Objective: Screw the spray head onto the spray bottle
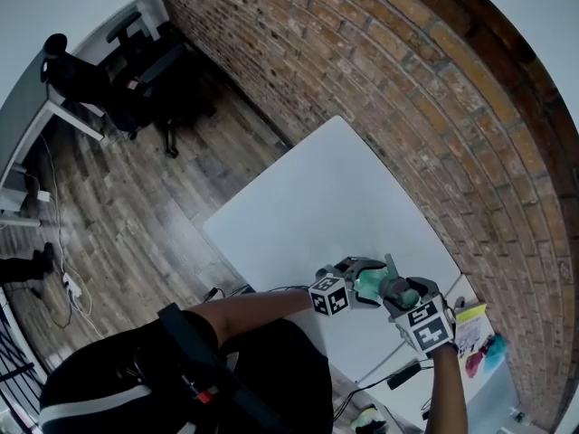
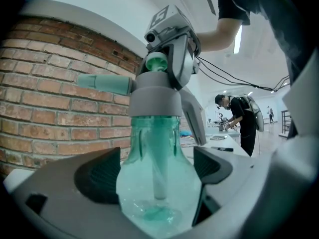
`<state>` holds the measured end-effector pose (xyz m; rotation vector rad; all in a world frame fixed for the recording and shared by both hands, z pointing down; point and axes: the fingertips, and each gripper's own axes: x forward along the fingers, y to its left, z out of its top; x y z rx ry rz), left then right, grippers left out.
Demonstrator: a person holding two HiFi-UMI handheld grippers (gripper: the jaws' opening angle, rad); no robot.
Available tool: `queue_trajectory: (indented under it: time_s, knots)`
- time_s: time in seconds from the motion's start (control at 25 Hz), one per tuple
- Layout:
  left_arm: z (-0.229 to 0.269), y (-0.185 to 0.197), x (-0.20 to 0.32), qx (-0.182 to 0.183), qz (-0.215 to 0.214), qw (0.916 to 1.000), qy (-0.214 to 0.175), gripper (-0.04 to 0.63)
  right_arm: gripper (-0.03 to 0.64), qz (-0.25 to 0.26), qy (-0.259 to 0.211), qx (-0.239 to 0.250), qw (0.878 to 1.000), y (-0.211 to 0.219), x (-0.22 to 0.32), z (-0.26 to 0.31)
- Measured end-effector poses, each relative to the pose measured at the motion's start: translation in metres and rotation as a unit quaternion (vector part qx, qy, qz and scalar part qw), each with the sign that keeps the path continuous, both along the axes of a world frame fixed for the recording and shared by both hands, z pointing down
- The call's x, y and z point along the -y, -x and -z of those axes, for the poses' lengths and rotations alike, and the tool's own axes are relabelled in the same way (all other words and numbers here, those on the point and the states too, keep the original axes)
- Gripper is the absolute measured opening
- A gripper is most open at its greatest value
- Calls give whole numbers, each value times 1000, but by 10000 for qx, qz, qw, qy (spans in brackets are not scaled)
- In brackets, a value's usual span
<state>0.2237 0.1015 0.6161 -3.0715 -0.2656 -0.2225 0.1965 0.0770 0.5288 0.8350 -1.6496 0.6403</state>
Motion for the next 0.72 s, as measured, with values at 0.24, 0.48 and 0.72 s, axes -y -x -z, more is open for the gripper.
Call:
queue_trajectory:
  time_s: [0.24, 0.48, 0.72]
  knots:
    - [0, 0, 0, 26, 10, 10000, 23, 456, 273, -1169, -180, 73, 9930, -6, 2, 1]
    - [0, -1, 1, 43, 33, 10000, 40, 456, 273, -1276, -394, 178, 9909, -7, 4, 1]
    - [0, -2, 0, 77, -13, 9999, 92, 456, 273, -771, -722, 246, 9941, -1, 10, 17]
